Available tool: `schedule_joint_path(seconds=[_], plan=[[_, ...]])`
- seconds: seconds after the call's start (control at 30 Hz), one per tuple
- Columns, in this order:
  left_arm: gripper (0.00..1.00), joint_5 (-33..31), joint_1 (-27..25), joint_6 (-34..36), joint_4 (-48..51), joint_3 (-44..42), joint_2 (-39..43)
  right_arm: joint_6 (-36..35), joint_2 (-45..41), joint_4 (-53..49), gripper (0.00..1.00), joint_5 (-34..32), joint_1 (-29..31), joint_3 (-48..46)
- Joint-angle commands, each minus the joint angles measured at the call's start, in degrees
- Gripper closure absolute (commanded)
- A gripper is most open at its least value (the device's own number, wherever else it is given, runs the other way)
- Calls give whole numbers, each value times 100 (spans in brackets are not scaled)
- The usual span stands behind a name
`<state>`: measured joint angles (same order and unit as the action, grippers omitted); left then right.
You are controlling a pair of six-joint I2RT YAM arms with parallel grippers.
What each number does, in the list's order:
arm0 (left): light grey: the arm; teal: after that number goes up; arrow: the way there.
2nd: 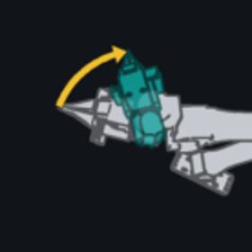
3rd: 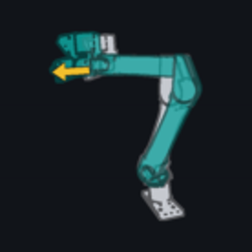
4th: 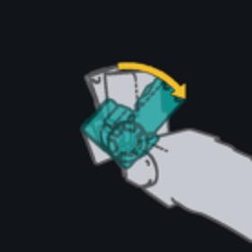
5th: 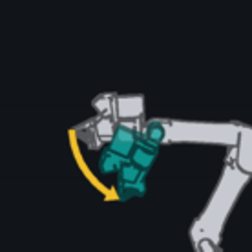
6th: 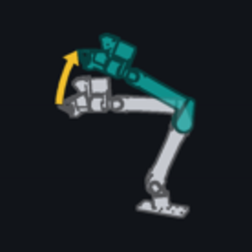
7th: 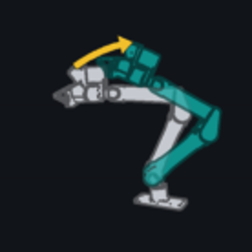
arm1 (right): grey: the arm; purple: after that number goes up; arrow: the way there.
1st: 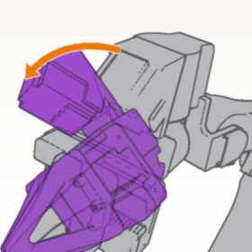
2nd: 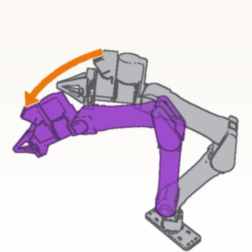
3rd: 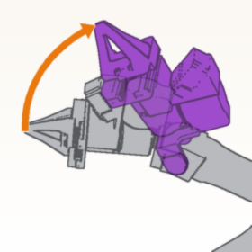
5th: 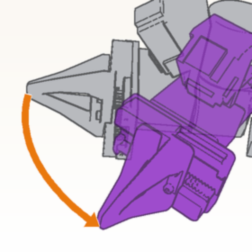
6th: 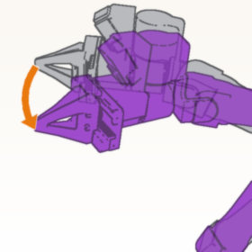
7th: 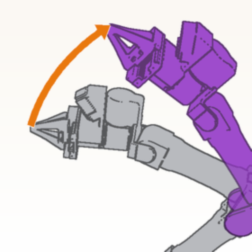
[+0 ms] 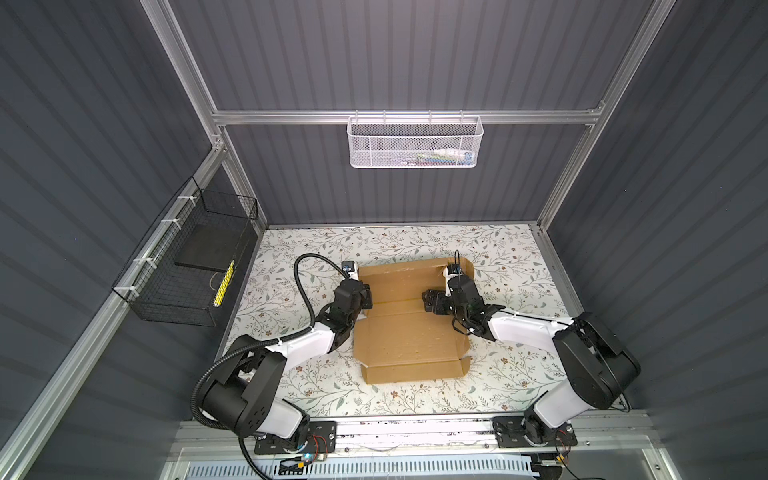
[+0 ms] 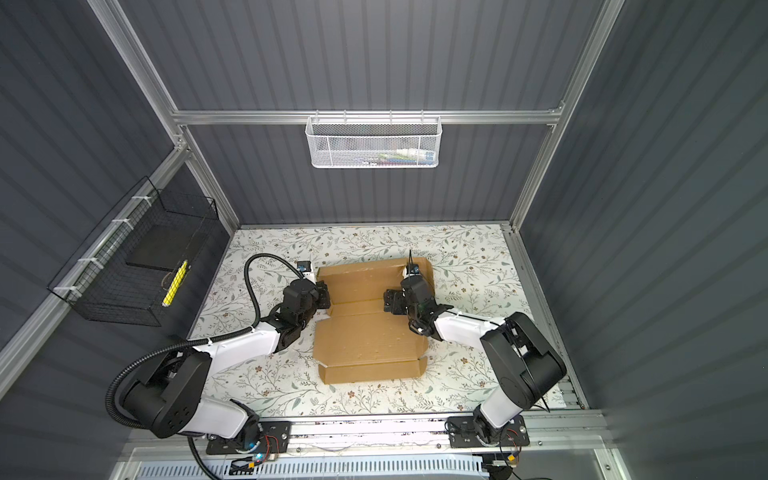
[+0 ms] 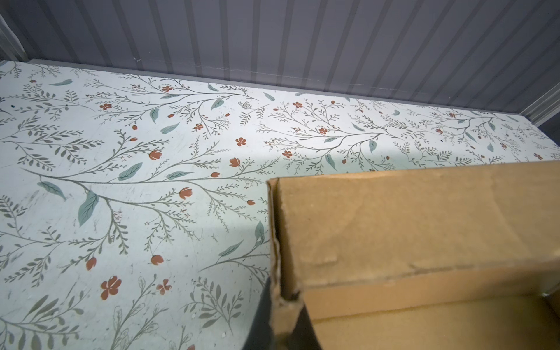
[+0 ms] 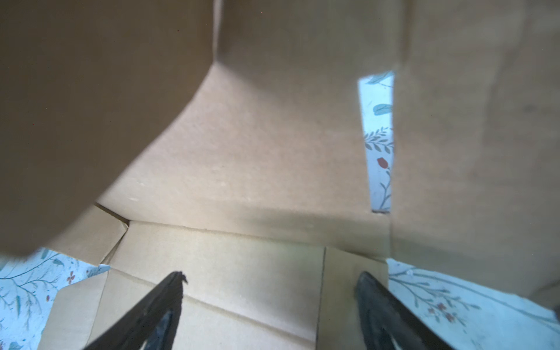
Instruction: Fold the paper box
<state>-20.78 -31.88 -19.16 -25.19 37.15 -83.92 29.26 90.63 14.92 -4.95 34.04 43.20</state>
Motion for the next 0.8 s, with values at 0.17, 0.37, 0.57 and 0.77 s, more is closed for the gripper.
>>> schedule_joint_path(seconds=[0.17, 0.37, 0.57, 0.77], plan=[[100, -36, -35, -26, 394, -14, -37, -342, -928, -716, 10, -338, -40, -288], [100, -60, -37, -32, 396, -14, -72, -574, -1891, -1381, 12, -516, -287, -505], [100, -43, -31, -43, 409, -6, -125, -814, -2888, -2247, 16, -577, -829, -381], [100, -32, -37, -44, 410, 12, -138, -1208, -2934, -2783, 27, -449, -1313, -75]])
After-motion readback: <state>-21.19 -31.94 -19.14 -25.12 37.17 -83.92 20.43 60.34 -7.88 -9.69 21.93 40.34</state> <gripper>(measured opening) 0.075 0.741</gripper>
